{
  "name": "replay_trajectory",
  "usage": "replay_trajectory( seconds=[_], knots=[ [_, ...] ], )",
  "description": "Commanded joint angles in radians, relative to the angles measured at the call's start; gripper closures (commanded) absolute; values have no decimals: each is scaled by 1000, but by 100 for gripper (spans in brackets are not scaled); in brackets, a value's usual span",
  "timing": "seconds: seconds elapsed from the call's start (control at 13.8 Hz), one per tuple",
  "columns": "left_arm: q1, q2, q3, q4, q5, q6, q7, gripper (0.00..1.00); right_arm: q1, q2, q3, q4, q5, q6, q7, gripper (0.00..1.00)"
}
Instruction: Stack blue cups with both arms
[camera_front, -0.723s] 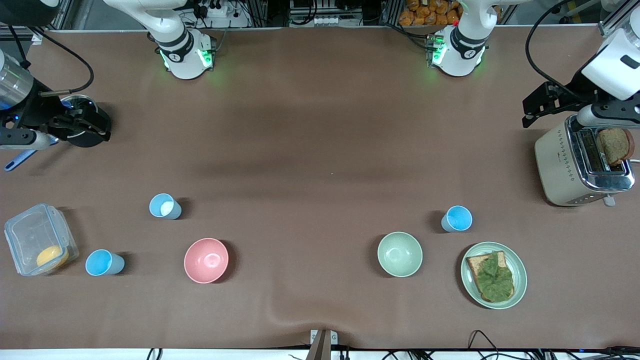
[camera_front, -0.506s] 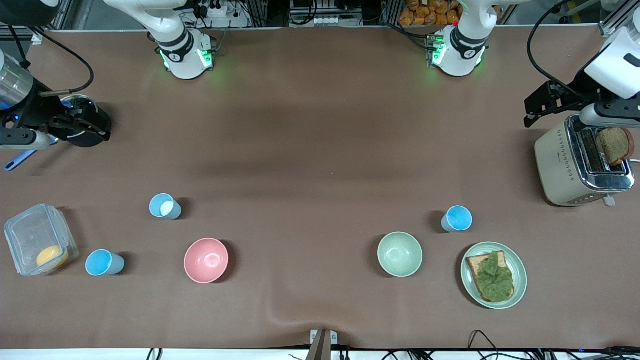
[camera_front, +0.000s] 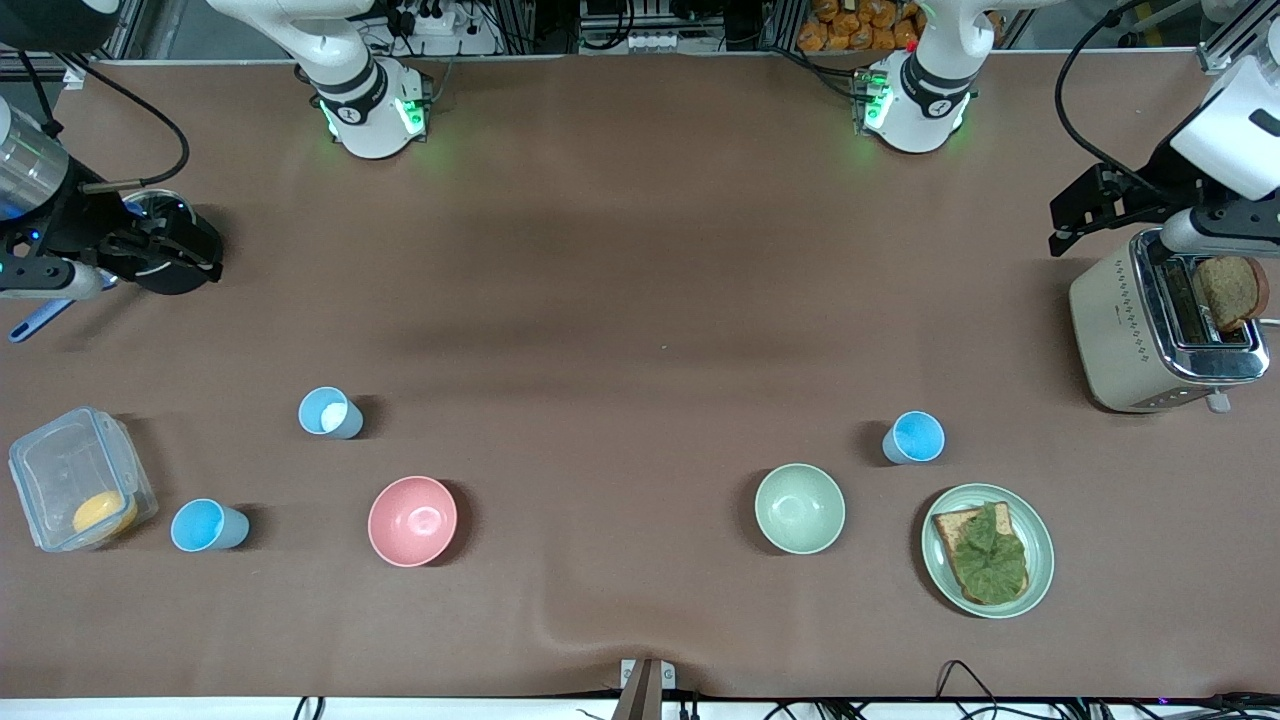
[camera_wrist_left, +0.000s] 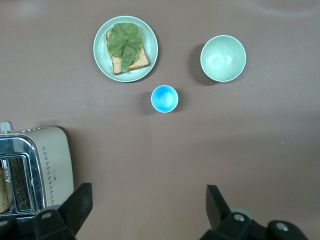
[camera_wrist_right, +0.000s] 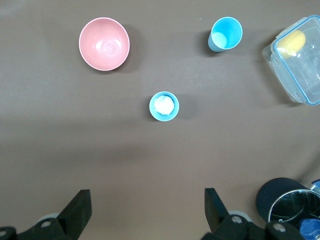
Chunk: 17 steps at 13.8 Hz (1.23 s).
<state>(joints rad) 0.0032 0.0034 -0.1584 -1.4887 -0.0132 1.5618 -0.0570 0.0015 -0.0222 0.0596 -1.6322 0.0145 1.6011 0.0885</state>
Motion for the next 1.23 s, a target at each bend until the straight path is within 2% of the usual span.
replay_trajectory(
  seconds=[0.0, 0.87, 1.16],
  knots=[
    [8, 13, 2, 22, -14, -14, 23, 0, -14, -8, 16, 8, -11, -12, 4, 0],
    [8, 29, 2, 12, -22, -14, 20, 0, -12, -8, 16, 8, -11, -10, 4, 0],
    [18, 93, 3, -2, -22, -19, -1, 0, -11, -7, 16, 9, -11, -10, 0, 0]
  ],
)
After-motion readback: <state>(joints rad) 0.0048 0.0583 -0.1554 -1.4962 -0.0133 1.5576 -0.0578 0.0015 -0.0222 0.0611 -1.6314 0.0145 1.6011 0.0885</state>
